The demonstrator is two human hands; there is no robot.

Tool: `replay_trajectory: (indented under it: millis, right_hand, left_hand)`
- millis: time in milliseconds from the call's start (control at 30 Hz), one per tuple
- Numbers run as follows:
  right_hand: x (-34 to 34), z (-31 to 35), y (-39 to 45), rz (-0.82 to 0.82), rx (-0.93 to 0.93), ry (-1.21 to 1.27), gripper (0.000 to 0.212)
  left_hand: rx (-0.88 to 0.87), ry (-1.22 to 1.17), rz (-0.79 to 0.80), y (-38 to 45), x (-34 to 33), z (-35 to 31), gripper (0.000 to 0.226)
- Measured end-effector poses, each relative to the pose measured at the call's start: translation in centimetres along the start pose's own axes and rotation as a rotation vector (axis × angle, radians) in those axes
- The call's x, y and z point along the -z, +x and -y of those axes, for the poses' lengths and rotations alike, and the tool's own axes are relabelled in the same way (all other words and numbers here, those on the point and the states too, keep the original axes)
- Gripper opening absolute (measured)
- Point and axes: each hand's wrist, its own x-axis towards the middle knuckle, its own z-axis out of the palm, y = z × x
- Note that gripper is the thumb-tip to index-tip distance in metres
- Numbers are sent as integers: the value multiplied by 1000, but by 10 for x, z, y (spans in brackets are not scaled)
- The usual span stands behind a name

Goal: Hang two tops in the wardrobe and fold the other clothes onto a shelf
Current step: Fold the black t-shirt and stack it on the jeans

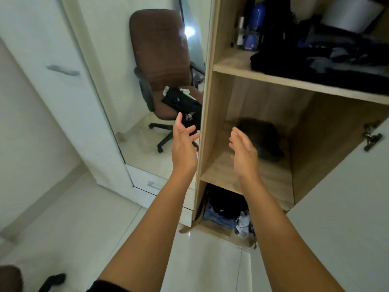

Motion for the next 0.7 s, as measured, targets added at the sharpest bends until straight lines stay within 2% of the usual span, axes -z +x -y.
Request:
replay_trajectory:
  millis: [133, 267, 367, 533, 700]
  right_hand:
    - [-33, 30, -29, 156, 47, -24, 40]
    - [-75, 42, -70, 355, 57, -44, 41]
    - [-120, 45, -107, 545, 30, -37, 43]
    - [-207, 41, -181, 818, 94, -126, 38]
    - [-292, 34, -268, 1094, 129, -203, 39]
  left_hand:
    - [1, 19, -135, -22, 44, -27, 50]
    - [0, 42, -350, -49, 110, -40, 49]
    - [16, 32, -533, -69, 174, -47, 46]
    - [-13, 80, -793, -120, 286, -60, 50]
    - [35, -45, -1074, -179, 401, -72, 51]
